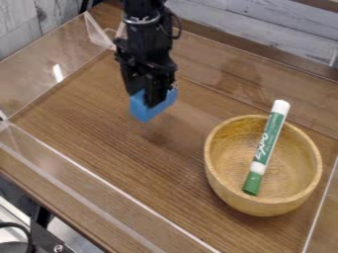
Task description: Put the blue block in the brown bowl
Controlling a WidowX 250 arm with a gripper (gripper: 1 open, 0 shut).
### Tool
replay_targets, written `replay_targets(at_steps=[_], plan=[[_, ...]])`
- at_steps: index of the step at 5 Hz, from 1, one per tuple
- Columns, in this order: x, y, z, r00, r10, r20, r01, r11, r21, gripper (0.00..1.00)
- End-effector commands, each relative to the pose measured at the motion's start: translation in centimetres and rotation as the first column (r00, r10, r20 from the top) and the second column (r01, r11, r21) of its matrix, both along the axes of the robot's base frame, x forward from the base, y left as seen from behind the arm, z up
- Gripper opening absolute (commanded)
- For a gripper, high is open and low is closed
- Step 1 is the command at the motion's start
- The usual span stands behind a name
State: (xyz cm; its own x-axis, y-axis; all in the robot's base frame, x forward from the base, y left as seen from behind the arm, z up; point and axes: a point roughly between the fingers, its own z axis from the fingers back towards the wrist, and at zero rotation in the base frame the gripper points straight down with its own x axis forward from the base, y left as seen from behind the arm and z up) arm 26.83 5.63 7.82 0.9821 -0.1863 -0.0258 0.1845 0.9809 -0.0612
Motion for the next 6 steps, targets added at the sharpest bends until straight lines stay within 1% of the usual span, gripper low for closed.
replay_targets(at_steps=[1, 3, 4, 5, 6], plan=[[1.6, 0.8, 2.8, 0.993, -0.016, 0.121, 0.013, 1.000, 0.028, 0.00], [2.7, 1.8, 4.1, 0.980, -0.043, 0.192, 0.035, 0.998, 0.045, 0.00], [3.4, 2.6, 4.8, 0.972, -0.061, 0.226, 0.049, 0.997, 0.060, 0.00], [4.1, 3.6, 5.7, 0.962, -0.084, 0.260, 0.065, 0.995, 0.081, 0.00], [5.0, 4.8, 5.6, 0.954, -0.107, 0.279, 0.083, 0.992, 0.095, 0.00]])
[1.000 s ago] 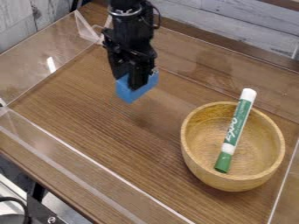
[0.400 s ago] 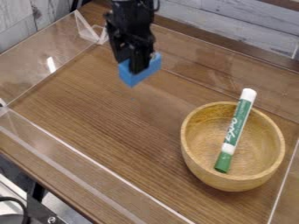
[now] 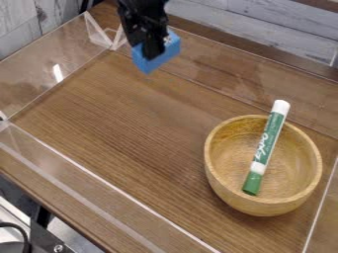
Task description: Put the blue block in the brown bowl
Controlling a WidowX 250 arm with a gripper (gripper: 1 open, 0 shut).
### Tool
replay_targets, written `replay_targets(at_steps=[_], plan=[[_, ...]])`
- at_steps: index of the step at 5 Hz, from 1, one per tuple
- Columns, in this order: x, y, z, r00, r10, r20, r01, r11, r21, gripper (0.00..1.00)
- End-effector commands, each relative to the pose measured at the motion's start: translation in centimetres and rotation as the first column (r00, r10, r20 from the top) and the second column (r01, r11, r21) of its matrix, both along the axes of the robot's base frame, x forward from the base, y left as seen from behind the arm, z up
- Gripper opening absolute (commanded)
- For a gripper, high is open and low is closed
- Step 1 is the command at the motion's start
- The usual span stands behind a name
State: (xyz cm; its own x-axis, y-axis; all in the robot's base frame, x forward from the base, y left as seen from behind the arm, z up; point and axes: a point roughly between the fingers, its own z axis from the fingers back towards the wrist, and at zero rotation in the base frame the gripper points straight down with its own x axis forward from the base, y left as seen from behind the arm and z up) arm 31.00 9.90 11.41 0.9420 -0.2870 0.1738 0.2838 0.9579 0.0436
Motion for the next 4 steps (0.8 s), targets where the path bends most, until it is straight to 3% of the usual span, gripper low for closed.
replay_targets(at_steps=[1, 4], plan=[[1.5, 1.6, 1.5, 0.997, -0.005, 0.078, 0.003, 0.999, 0.035, 0.00], [3.0, 3.7, -0.1, 0.994, -0.027, 0.102, 0.022, 0.999, 0.050, 0.00]])
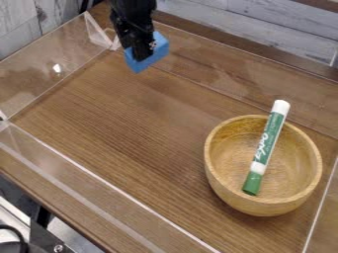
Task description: Put the blue block in the brown bowl
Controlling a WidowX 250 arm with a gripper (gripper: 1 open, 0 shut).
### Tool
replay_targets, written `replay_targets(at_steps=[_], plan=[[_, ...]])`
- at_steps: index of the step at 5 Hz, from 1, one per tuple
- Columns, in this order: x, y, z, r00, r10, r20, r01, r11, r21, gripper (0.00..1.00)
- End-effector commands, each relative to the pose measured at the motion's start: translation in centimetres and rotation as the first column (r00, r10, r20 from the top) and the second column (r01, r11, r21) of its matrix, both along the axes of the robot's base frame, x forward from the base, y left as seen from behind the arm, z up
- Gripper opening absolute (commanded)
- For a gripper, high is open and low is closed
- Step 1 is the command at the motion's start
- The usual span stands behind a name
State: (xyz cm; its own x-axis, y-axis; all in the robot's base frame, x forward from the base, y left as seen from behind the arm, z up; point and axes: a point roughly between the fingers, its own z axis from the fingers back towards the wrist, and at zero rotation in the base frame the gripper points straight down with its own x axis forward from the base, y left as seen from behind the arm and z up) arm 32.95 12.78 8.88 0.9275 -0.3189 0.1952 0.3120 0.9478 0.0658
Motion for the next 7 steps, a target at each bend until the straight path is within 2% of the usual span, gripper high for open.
replay_targets(at_steps=[1, 3, 5, 7], plan=[[0.0, -0.9, 3.6, 0.996, 0.017, 0.083, -0.021, 0.999, 0.037, 0.00], [-2.1, -5.0, 5.6, 0.995, 0.016, 0.097, -0.020, 0.999, 0.041, 0.00], [-4.3, -9.6, 6.9, 0.994, -0.025, 0.109, 0.021, 0.999, 0.032, 0.00], [-6.7, -14.4, 7.9, 0.990, -0.068, 0.127, 0.066, 0.998, 0.014, 0.00]])
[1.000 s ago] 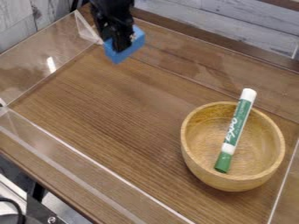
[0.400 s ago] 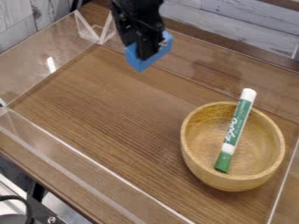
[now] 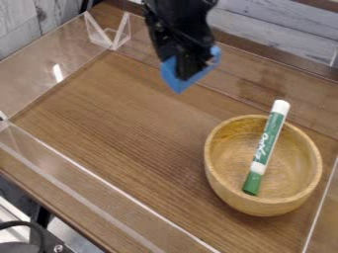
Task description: Put the blue block in the brown bowl
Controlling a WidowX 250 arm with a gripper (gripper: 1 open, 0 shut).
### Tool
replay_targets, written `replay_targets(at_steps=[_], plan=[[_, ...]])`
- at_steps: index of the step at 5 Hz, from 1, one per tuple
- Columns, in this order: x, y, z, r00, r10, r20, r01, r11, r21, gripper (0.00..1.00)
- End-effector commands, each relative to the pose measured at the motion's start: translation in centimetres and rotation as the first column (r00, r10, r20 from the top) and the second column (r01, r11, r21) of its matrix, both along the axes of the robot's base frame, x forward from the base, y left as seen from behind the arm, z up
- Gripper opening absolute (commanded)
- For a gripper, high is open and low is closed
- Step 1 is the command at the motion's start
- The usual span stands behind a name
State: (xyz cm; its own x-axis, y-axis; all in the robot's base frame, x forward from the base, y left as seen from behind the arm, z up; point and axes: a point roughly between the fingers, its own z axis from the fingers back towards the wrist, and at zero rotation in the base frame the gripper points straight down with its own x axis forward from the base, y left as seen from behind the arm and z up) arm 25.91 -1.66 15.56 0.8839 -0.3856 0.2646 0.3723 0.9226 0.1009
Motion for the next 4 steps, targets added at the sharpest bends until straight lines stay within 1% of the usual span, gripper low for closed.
replay_targets(at_steps=[1, 3, 4], plan=[[-0.8, -2.5, 1.4, 0.998, 0.005, 0.056, -0.005, 1.000, -0.013, 0.00], [-3.3, -5.8, 1.6, 0.997, 0.027, 0.070, -0.025, 0.999, -0.035, 0.00], [-4.0, -7.2, 1.2, 0.996, 0.037, 0.080, -0.035, 0.999, -0.035, 0.00]])
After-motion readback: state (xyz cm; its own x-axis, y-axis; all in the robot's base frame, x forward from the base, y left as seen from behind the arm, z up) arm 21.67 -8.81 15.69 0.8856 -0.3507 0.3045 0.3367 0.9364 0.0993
